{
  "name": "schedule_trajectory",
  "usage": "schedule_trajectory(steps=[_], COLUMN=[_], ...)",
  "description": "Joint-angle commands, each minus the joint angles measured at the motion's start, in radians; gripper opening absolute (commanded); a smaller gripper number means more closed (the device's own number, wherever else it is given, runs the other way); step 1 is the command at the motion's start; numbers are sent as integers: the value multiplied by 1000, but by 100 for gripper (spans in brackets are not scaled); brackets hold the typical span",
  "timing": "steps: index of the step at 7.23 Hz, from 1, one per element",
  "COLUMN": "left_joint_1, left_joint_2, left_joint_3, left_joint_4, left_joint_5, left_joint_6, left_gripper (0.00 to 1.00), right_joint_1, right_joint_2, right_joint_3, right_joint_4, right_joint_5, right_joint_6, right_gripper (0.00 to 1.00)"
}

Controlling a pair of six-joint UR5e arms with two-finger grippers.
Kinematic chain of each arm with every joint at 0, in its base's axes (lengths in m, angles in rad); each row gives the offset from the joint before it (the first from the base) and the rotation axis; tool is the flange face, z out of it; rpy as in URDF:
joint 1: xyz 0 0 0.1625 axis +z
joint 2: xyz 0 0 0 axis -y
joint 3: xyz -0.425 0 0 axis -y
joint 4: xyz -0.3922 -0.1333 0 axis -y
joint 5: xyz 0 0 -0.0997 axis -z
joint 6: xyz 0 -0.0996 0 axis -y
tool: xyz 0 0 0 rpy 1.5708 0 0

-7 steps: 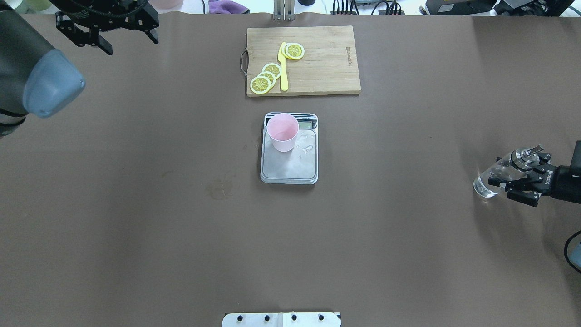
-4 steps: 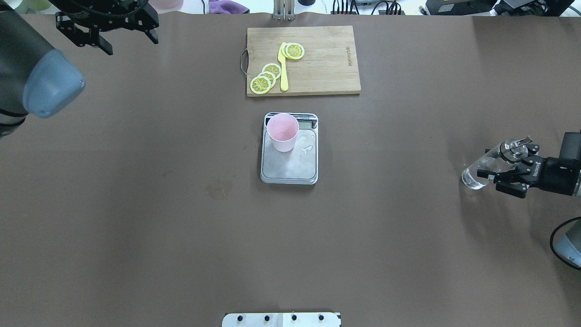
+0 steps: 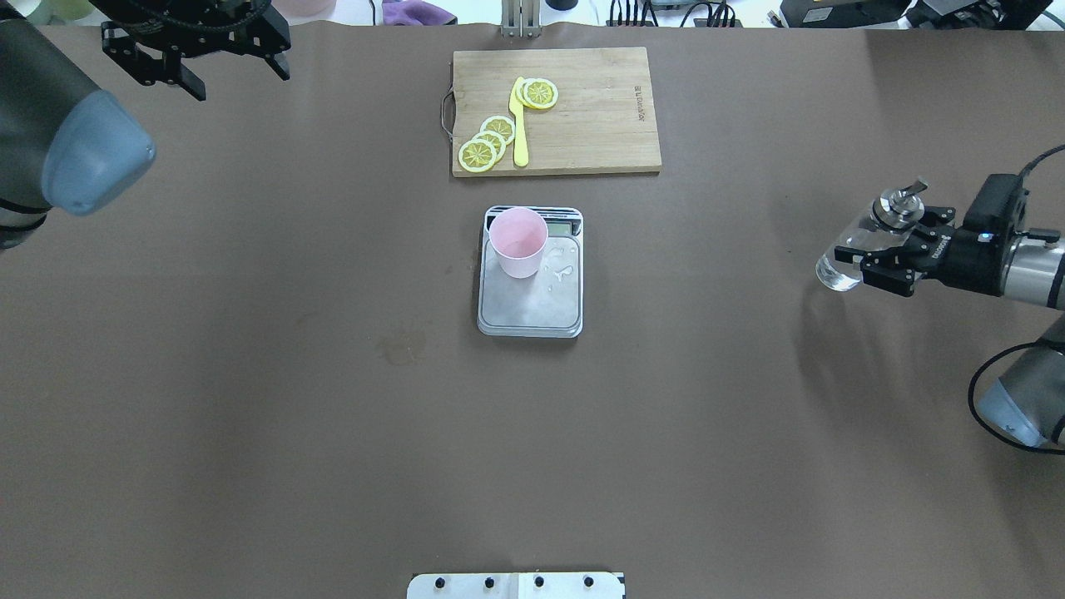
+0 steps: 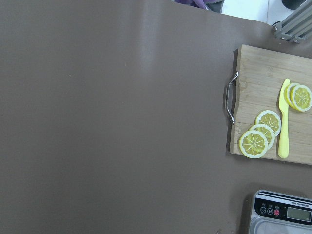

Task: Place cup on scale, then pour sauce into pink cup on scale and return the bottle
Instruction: 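Lift the sauce bottle with the right gripper and carry it toward the pink cup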

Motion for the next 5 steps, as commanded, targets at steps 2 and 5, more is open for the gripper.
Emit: schedule_trajectory(steps=[2,5], left_joint_1=[-1,-1], left_joint_2=[0,0], left_joint_3=[15,19], left_joint_4=[-3,-3], left_joint_5=[1,1], left_joint_6=[3,3], left_gripper=[96,96], right_joint_1=[26,-32], right_joint_2=[4,-54], right_joint_3=[121,439], right_joint_4=[-276,-665], right_joint_5=[-13,-234], right_joint_6=[-44,-82], right_gripper=[0,0])
